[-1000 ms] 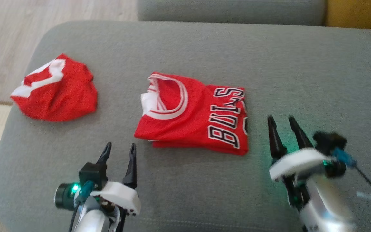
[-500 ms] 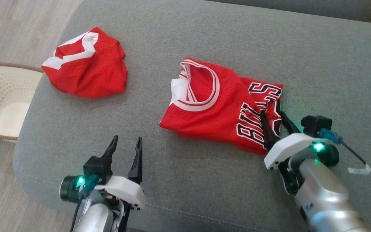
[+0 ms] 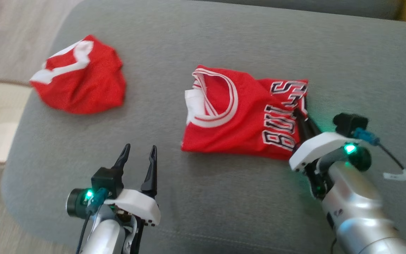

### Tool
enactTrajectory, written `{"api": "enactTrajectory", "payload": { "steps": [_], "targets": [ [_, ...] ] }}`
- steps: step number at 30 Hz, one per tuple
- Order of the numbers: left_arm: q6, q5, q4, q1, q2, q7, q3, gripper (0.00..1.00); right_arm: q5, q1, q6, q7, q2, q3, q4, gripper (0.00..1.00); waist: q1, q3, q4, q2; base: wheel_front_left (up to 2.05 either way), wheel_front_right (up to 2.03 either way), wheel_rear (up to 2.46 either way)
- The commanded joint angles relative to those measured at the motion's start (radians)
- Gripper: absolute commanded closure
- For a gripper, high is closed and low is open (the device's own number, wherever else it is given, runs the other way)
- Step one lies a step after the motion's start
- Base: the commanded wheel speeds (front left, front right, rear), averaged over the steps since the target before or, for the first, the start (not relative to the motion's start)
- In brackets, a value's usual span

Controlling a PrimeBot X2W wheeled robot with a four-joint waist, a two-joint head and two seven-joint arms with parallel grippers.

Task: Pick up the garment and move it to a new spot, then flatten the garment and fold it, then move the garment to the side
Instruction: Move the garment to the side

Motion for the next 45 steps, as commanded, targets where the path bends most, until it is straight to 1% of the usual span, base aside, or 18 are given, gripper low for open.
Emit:
{"api": "enactTrajectory", "payload": {
  "steps": [1, 4, 8, 14, 20, 23, 25, 29, 33, 40, 45],
  "targets": [
    [0.005, -0.005, -0.031, -0.036, 0.008, -0.012, 0.03, 0.0, -0.015, -0.024, 0.007, -0.013, -0.001, -0.001, -0.034, 1.0, 0.0, -0.016, -0.04, 0.0, 0.0, 0.0, 0.0],
    [0.008, -0.011, -0.032, -0.032, 0.008, -0.012, 0.037, 0.0, -0.061, -0.005, 0.007, -0.013, 0.0, -0.041, -0.085, 1.0, 0.0, -0.031, -0.113, 0.0, 0.0, 0.0, 0.0],
    [0.007, -0.012, -0.034, -0.039, 0.008, -0.012, 0.031, 0.0, -0.071, 0.026, 0.007, -0.014, 0.0, -0.047, -0.143, 1.0, 0.0, -0.038, -0.232, 0.0, 0.0, 0.0, 0.0],
    [0.004, -0.007, -0.026, -0.058, 0.008, -0.012, 0.028, 0.0, -0.049, 0.056, 0.007, -0.014, 0.0, -0.02, -0.208, 1.0, 0.0, -0.033, -0.427, 0.0, 0.0, 0.0, 0.0],
    [-0.004, 0.004, -0.019, -0.08, 0.008, -0.012, 0.03, 0.0, -0.003, 0.076, 0.007, -0.014, 0.0, 0.032, -0.262, 1.0, 0.0, -0.007, -0.621, 0.0, 0.0, 0.0, 0.0],
    [-0.012, 0.012, -0.015, -0.093, 0.008, -0.012, 0.029, 0.0, 0.019, 0.085, 0.007, -0.014, 0.0, 0.056, -0.286, 1.0, 0.0, 0.007, -0.698, 0.0, 0.0, 0.0, 0.0],
    [-0.017, 0.016, -0.013, -0.1, 0.008, -0.012, 0.025, 0.0, 0.029, 0.094, 0.007, -0.014, 0.0, 0.065, -0.298, 1.0, 0.0, 0.016, -0.737, 0.0, 0.0, 0.0, 0.0],
    [-0.042, 0.024, 0.003, -0.133, 0.008, -0.012, -0.012, 0.0, 0.024, 0.12, 0.007, -0.014, 0.0, 0.024, -0.331, 1.0, 0.0, 0.042, -0.751, 0.0, 0.0, 0.0, 0.0],
    [-0.058, 0.027, 0.022, -0.164, 0.008, -0.012, -0.036, 0.0, 0.014, 0.151, 0.007, -0.014, 0.0, -0.001, -0.372, 1.0, 0.0, 0.061, -0.756, 0.0, 0.0, 0.0, 0.0],
    [-0.063, 0.031, 0.03, -0.178, 0.008, -0.012, -0.045, 0.0, -0.006, 0.152, 0.007, -0.014, 0.0, 0.003, -0.399, 1.0, 0.0, 0.075, -0.755, 0.0, 0.0, 0.0, 0.0],
    [-0.05, 0.05, 0.008, -0.157, 0.008, -0.012, -0.017, 0.0, -0.061, 0.056, 0.007, -0.013, 0.0, 0.027, -0.356, 1.0, 0.0, 0.086, -0.749, 0.0, 0.0, 0.0, 0.0]
  ]
}}
